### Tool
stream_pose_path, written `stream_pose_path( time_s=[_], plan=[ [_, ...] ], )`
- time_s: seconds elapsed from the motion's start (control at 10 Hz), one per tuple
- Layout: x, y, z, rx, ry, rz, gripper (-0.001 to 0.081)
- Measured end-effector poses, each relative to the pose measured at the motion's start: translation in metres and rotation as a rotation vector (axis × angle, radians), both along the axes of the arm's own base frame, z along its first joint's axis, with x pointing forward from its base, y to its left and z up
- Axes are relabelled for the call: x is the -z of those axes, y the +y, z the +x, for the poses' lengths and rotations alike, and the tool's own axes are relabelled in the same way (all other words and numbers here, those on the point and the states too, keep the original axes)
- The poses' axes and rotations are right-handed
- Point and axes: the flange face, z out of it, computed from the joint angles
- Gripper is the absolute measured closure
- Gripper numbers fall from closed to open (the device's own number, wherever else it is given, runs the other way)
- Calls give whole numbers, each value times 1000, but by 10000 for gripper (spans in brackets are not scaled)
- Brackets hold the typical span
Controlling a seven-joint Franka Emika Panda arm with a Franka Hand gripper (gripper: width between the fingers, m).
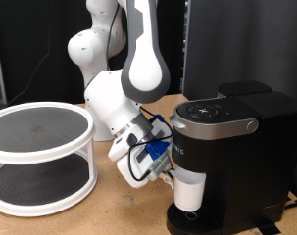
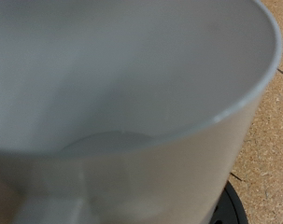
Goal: Make a cup of coffee with the keurig machine
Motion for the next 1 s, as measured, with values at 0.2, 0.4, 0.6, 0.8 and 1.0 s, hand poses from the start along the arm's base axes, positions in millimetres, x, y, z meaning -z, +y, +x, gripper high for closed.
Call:
stream_pose_path(
  time_s=[0.2, 0.4, 0.6, 0.8, 1.0],
  plan=[
    [5, 2, 2, 4, 4, -8, 731],
    [9, 4, 3, 0, 7, -4, 731],
    [11, 5, 3, -5, 5, -2, 608],
    [12, 5, 2, -7, 6, 0, 468],
    [13, 2, -1, -16, 18, -5, 286]
  ],
)
